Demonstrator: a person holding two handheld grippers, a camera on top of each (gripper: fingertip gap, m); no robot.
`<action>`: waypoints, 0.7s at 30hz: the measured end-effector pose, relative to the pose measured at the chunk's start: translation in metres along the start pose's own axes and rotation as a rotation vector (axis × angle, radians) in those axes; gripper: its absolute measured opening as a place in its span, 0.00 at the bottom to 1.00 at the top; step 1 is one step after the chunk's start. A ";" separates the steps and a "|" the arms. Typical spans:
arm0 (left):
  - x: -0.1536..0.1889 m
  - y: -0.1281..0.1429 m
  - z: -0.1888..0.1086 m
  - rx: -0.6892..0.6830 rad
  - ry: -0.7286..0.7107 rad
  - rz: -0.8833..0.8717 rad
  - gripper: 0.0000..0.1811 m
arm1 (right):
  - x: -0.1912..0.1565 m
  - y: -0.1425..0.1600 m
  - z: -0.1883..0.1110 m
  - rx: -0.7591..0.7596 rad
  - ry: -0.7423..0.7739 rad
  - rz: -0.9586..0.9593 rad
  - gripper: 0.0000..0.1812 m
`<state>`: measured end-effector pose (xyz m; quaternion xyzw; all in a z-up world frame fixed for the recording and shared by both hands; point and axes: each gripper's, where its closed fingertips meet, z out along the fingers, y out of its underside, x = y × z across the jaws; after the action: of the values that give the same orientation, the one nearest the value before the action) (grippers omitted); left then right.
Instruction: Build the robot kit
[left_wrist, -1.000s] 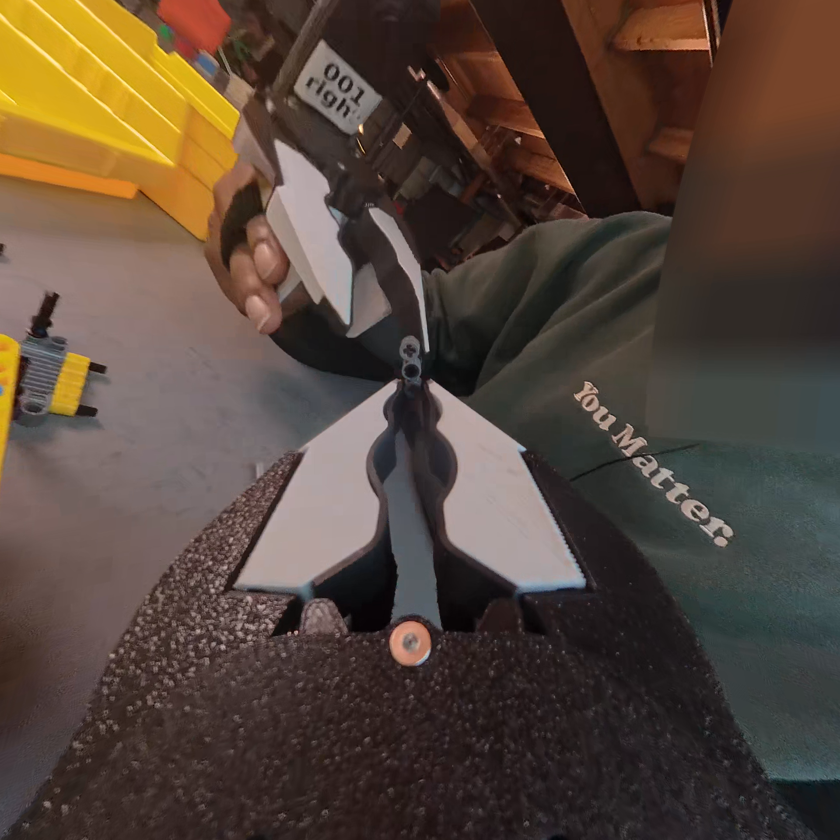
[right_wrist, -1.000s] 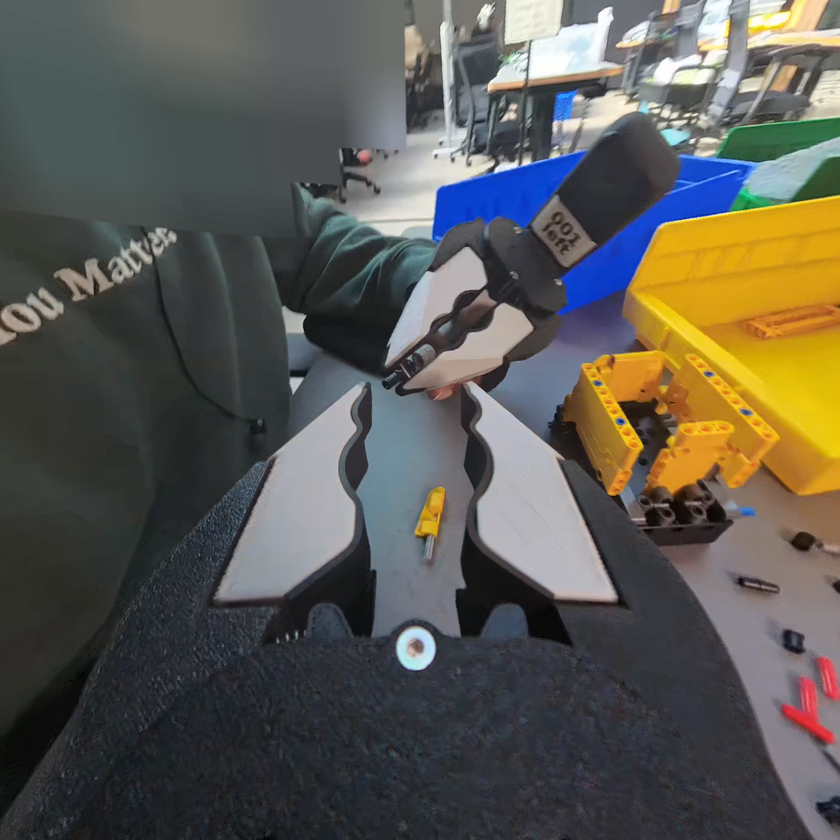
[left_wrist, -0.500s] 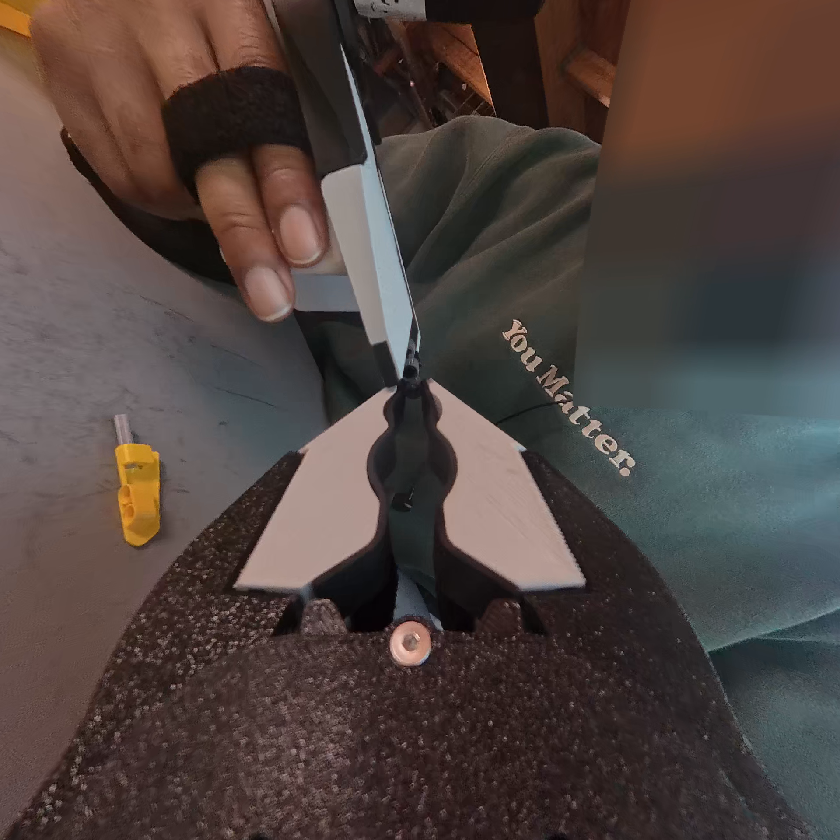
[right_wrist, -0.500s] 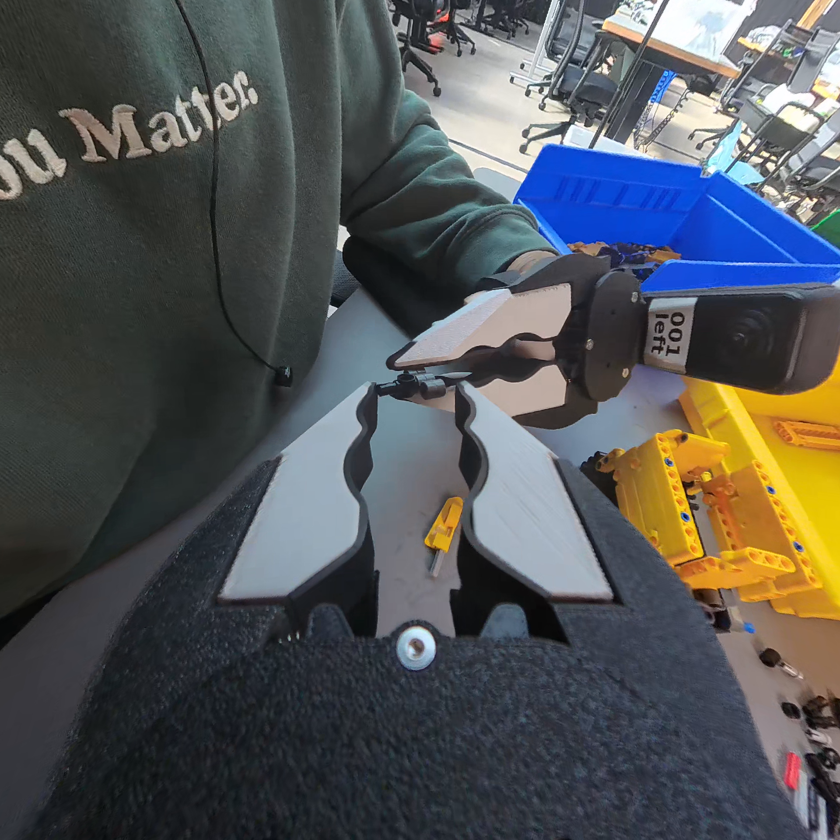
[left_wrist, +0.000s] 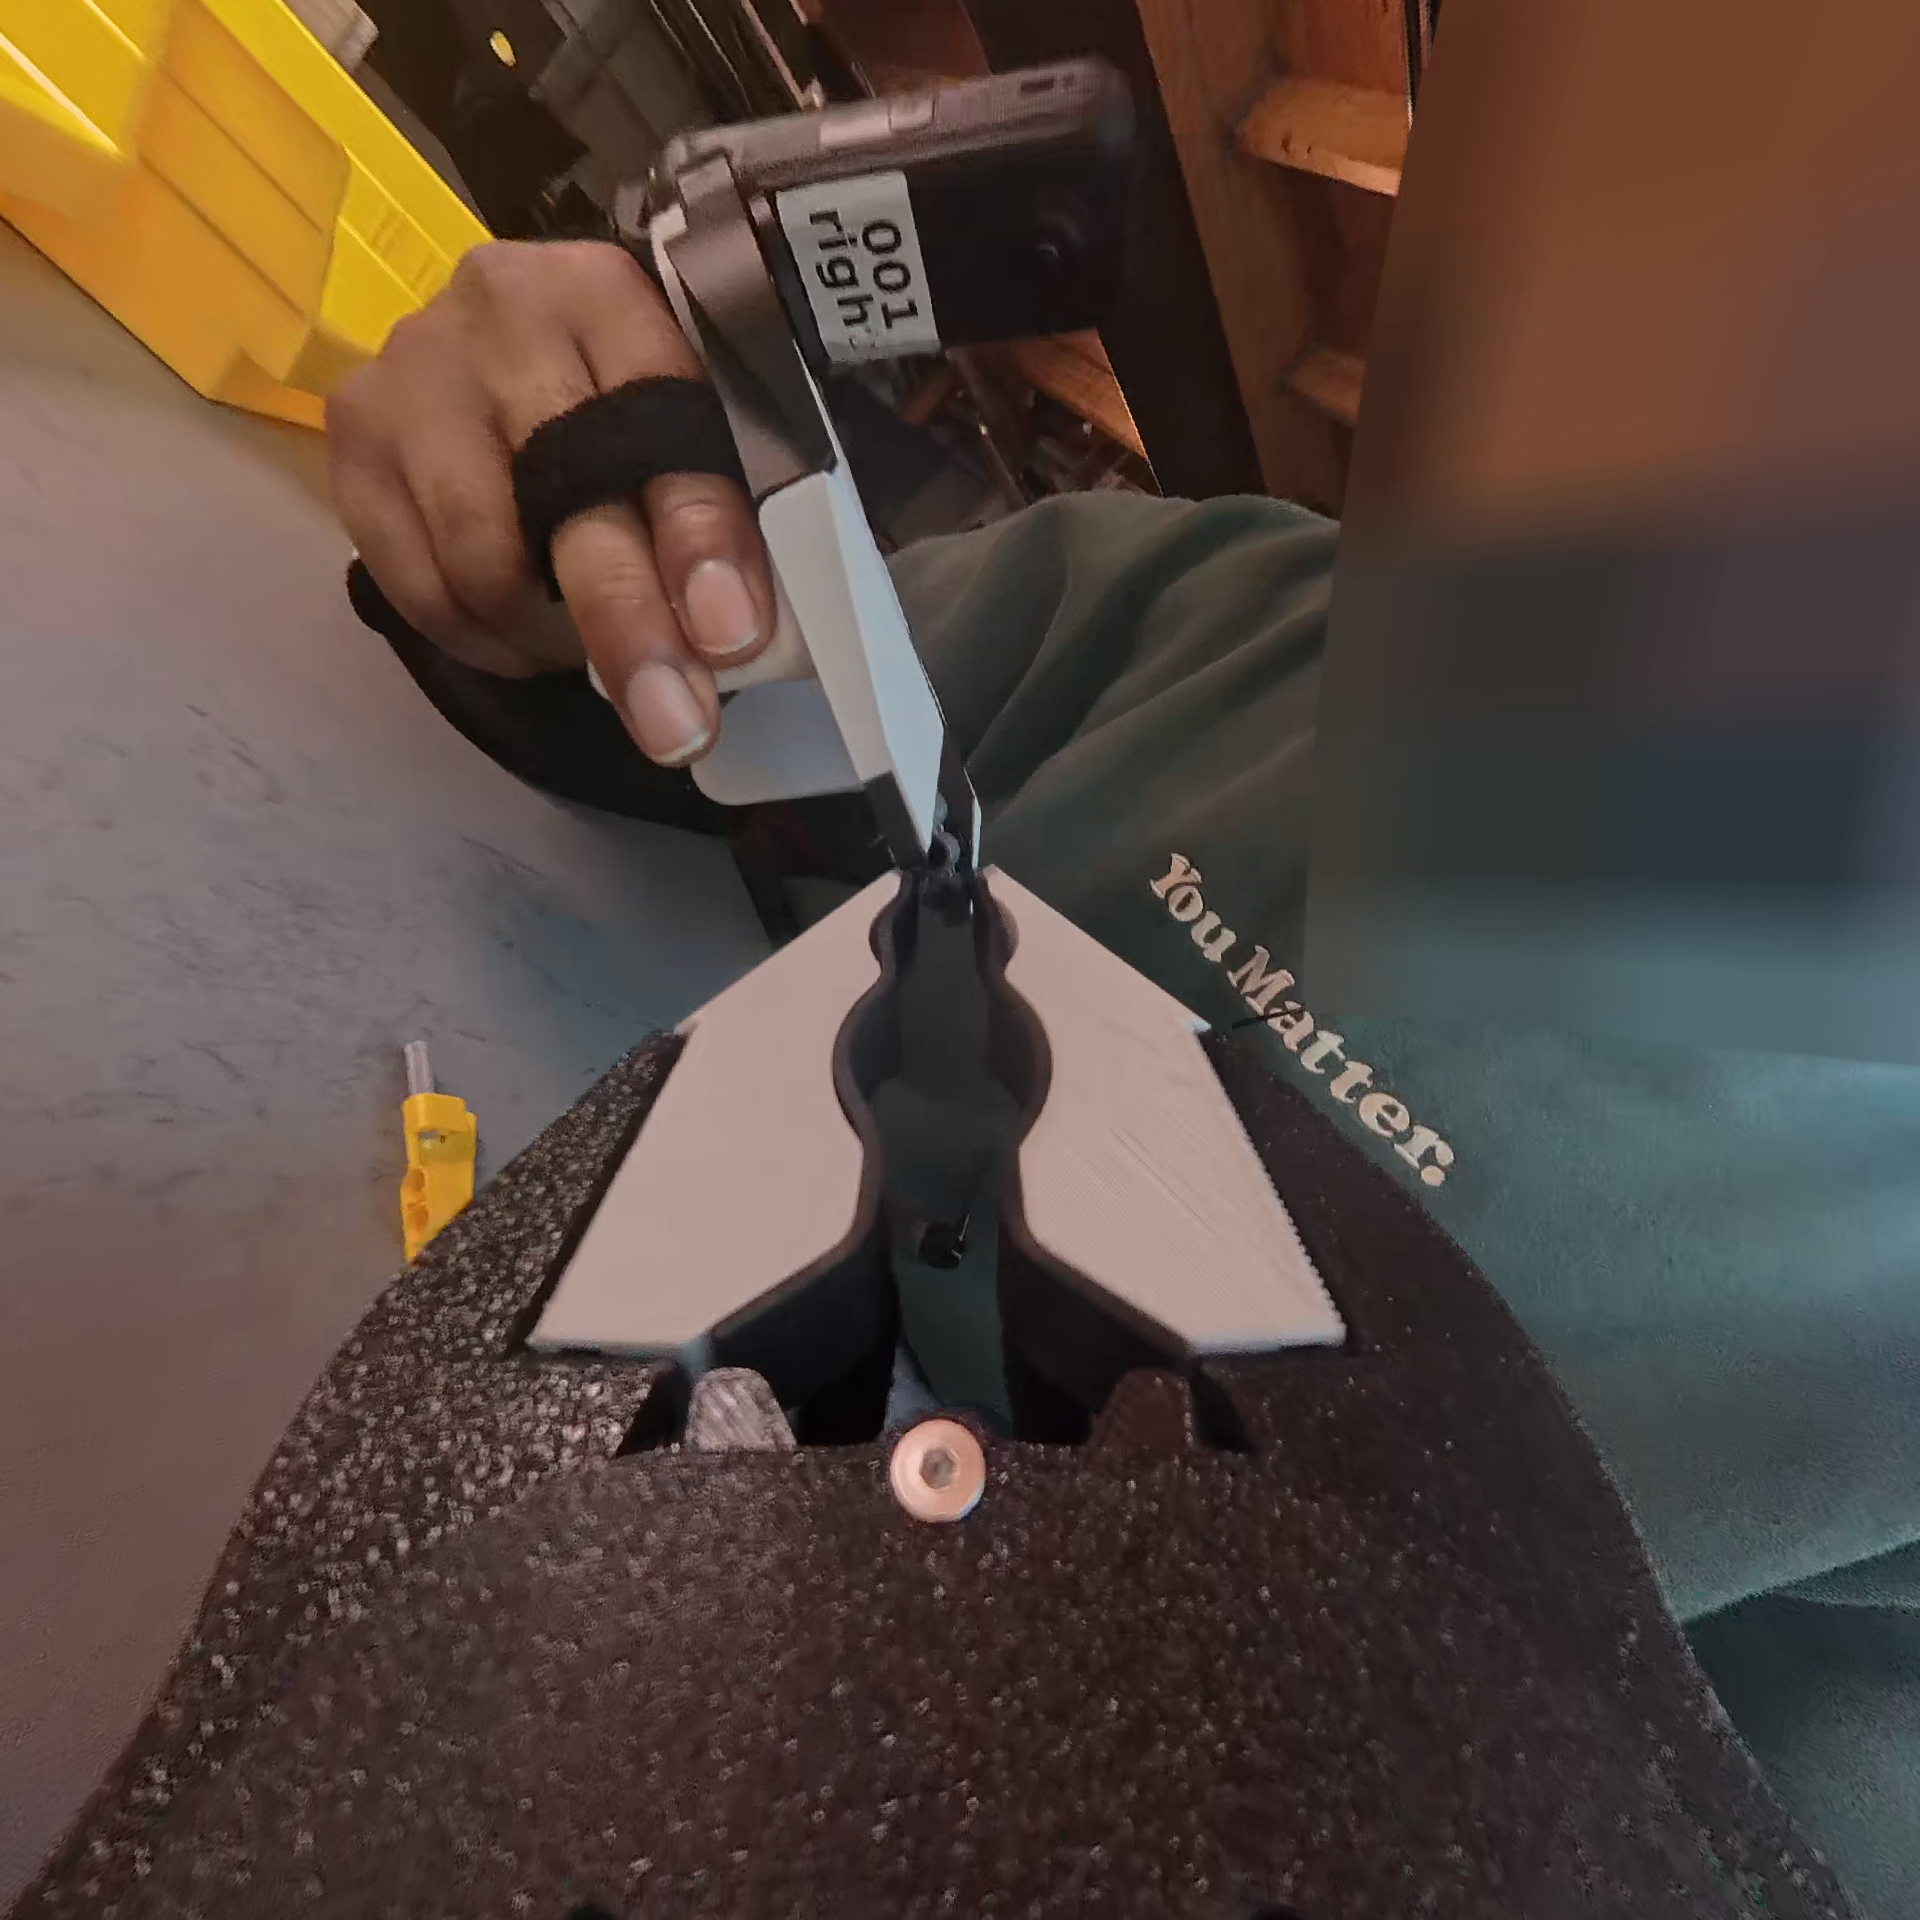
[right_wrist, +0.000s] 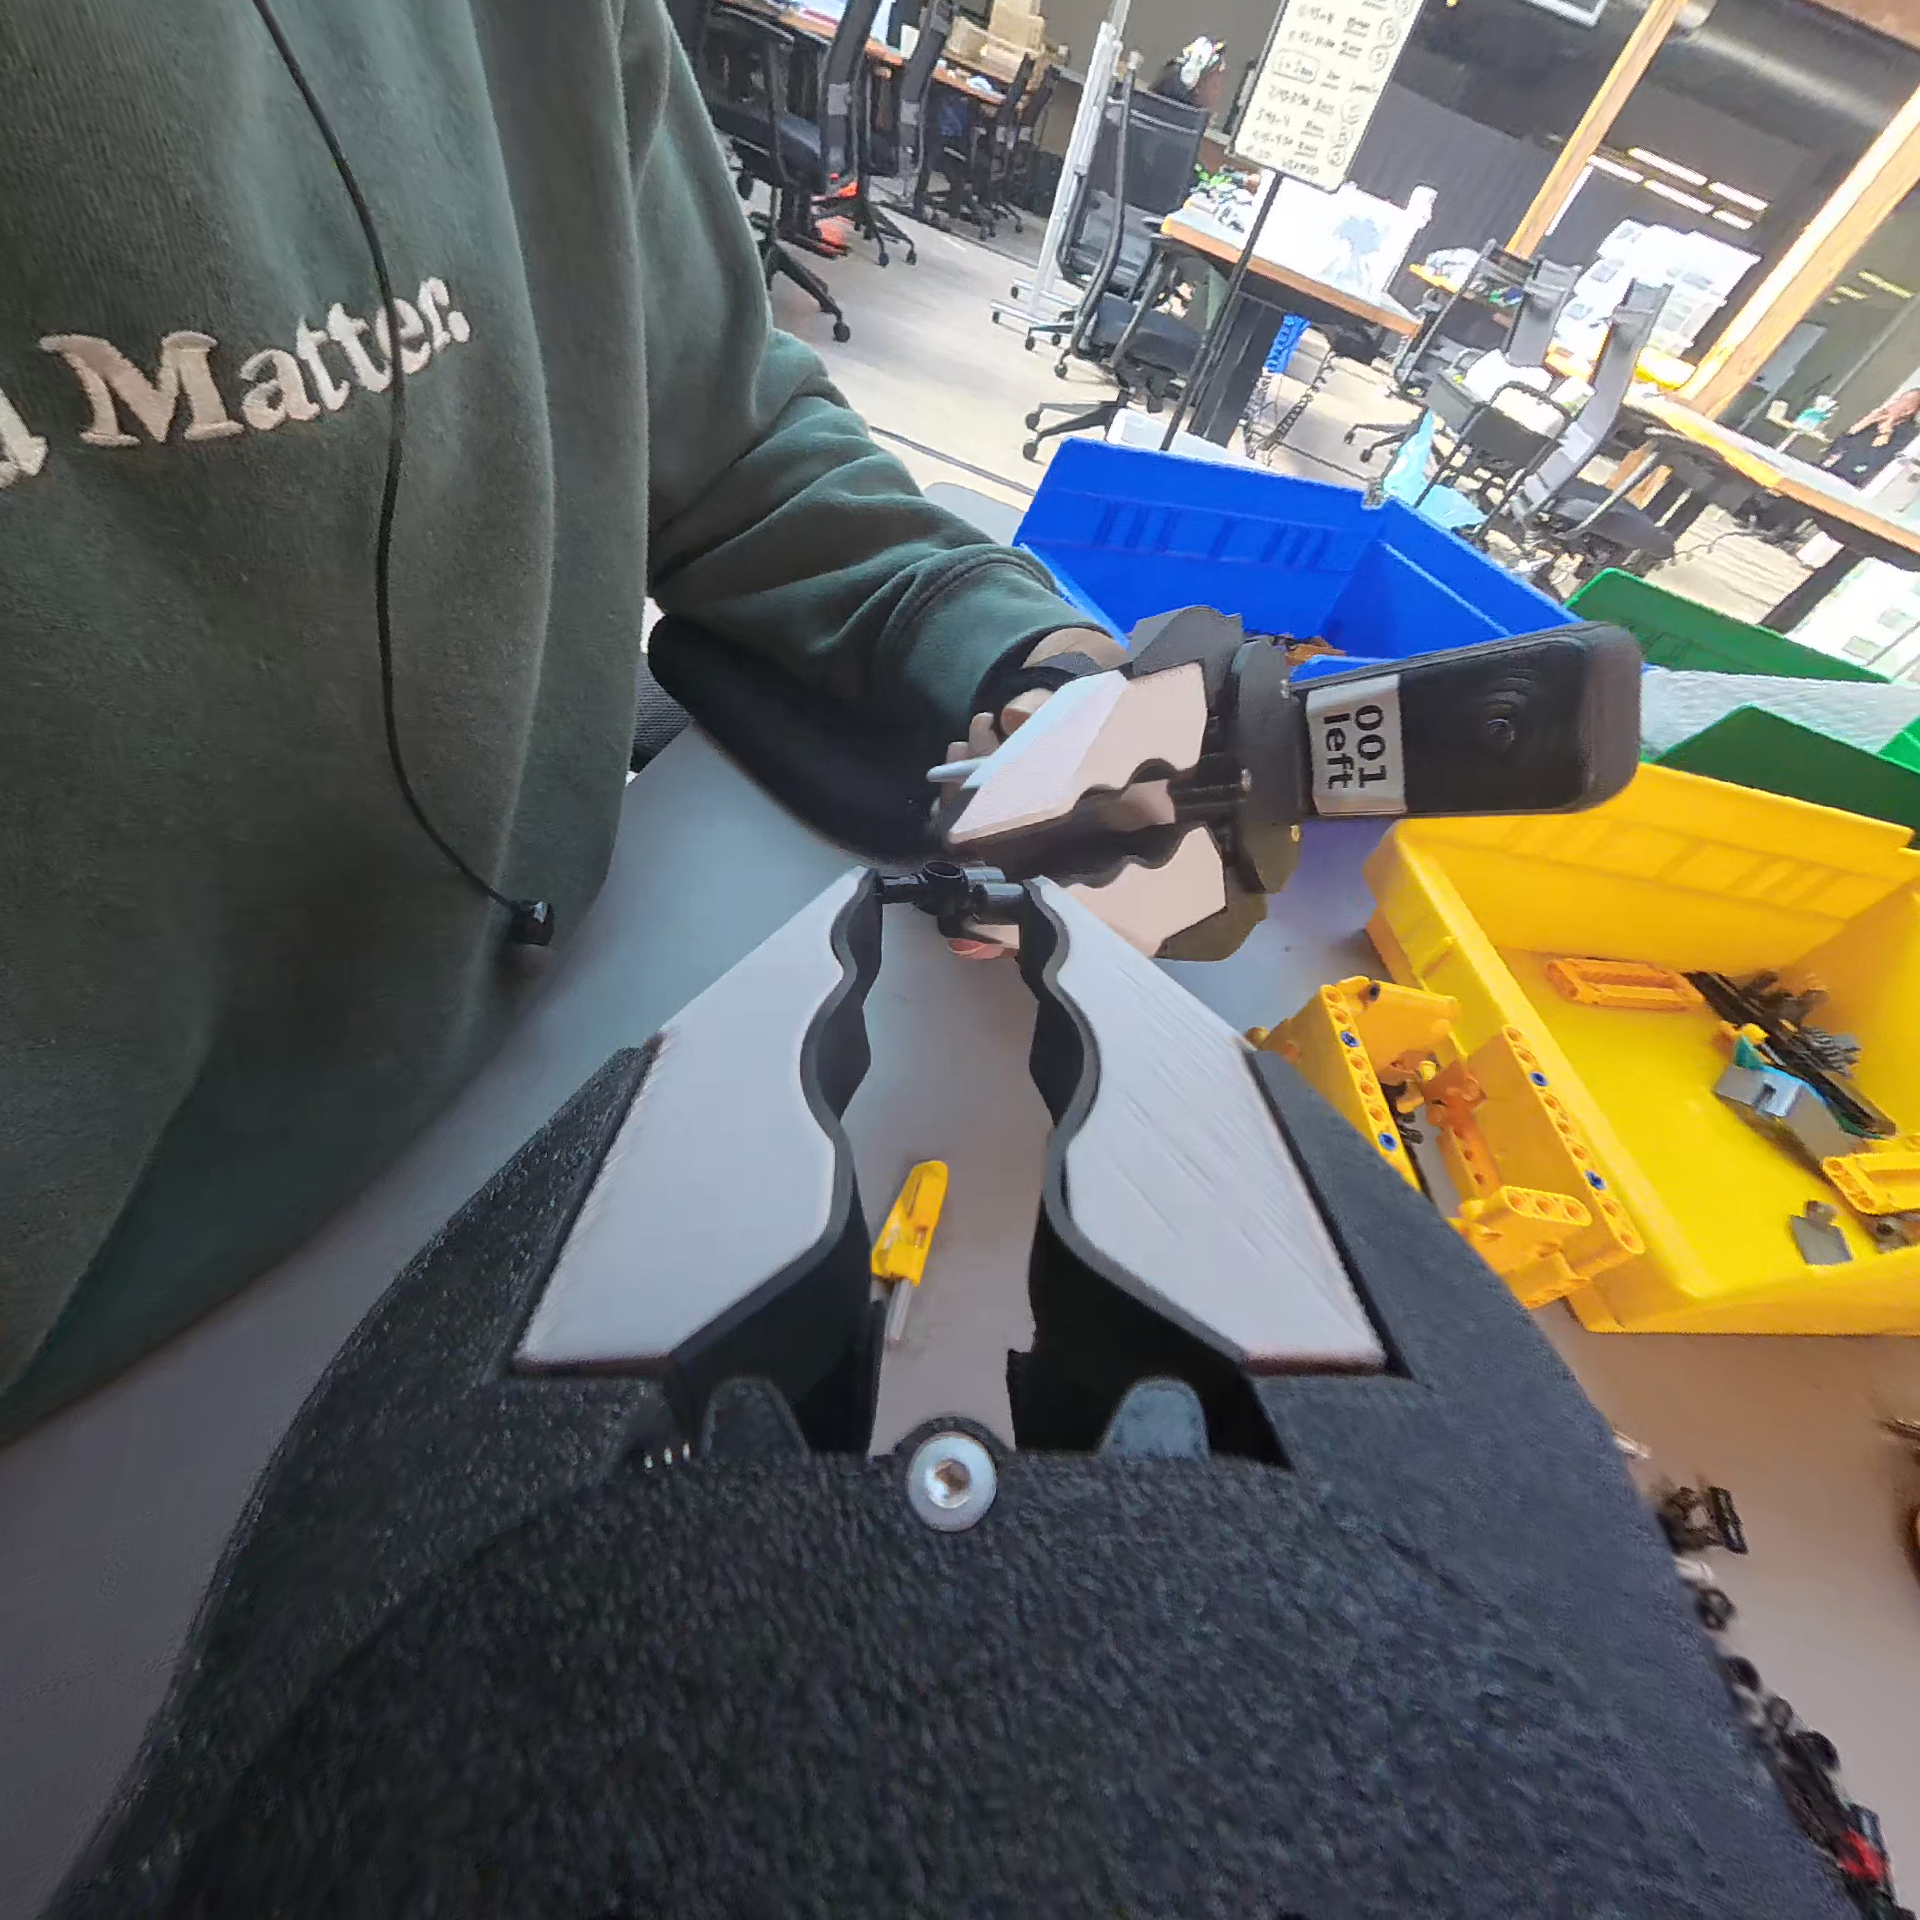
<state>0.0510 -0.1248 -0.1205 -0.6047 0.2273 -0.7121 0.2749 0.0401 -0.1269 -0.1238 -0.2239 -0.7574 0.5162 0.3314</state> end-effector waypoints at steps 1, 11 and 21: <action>0.000 -0.004 -0.002 0.022 -0.005 0.001 0.05 | 0.002 -0.001 -0.001 0.002 0.016 -0.011 0.14; -0.003 -0.009 -0.007 0.063 -0.017 0.001 0.04 | 0.008 -0.003 0.001 0.031 0.071 0.005 0.14; -0.010 -0.023 -0.015 0.157 -0.070 0.039 0.08 | 0.026 -0.001 -0.003 0.012 0.188 0.008 0.14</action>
<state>0.0347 -0.1008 -0.1153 -0.6011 0.1728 -0.7008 0.3431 0.0249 -0.1077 -0.1156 -0.2722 -0.7191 0.4986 0.4003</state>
